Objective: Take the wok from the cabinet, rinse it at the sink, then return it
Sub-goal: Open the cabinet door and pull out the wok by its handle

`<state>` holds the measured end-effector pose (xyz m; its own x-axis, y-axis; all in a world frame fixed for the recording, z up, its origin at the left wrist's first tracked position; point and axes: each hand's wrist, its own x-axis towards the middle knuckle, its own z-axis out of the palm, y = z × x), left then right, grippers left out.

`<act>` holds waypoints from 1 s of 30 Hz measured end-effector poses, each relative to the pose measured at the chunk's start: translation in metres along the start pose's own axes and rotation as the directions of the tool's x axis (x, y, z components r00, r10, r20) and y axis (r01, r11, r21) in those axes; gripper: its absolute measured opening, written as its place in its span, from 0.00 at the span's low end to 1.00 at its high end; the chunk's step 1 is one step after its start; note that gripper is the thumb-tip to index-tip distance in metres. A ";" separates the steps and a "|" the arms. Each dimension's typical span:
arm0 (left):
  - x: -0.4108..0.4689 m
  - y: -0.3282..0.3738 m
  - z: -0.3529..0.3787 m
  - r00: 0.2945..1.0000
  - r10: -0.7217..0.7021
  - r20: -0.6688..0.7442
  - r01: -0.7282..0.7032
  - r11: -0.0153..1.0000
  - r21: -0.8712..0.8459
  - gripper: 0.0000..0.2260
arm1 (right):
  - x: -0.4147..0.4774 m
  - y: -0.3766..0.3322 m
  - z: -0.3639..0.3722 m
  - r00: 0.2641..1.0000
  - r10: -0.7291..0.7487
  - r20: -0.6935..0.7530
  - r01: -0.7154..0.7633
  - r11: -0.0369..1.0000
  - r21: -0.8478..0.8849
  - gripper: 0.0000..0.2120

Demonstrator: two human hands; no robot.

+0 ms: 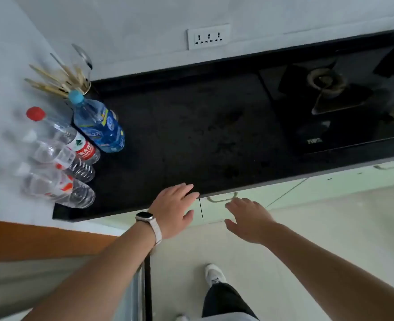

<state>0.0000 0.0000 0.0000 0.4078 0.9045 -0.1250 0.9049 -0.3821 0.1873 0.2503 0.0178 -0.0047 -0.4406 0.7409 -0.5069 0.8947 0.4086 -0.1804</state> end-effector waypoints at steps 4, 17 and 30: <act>0.017 -0.008 0.027 0.990 0.128 -0.061 -0.122 0.988 0.091 0.22 | 0.021 -0.008 0.025 0.999 0.006 -0.053 -0.008 0.999 -0.040 0.25; 0.061 -0.039 0.091 0.849 0.425 -0.314 -0.319 0.885 0.338 0.25 | 0.099 0.010 0.120 0.839 -0.045 -0.543 0.010 0.998 -0.067 0.16; 0.073 -0.051 0.112 0.658 0.596 -0.460 -0.355 0.784 0.509 0.24 | 0.153 0.021 0.180 0.211 -0.086 -0.974 0.058 0.995 -0.075 0.10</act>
<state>-0.0031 0.0641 -0.1278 0.7517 0.4548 0.4775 0.6272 -0.7169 -0.3045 0.2154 0.0441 -0.2373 -0.2410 0.6400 0.7296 0.8594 0.4901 -0.1461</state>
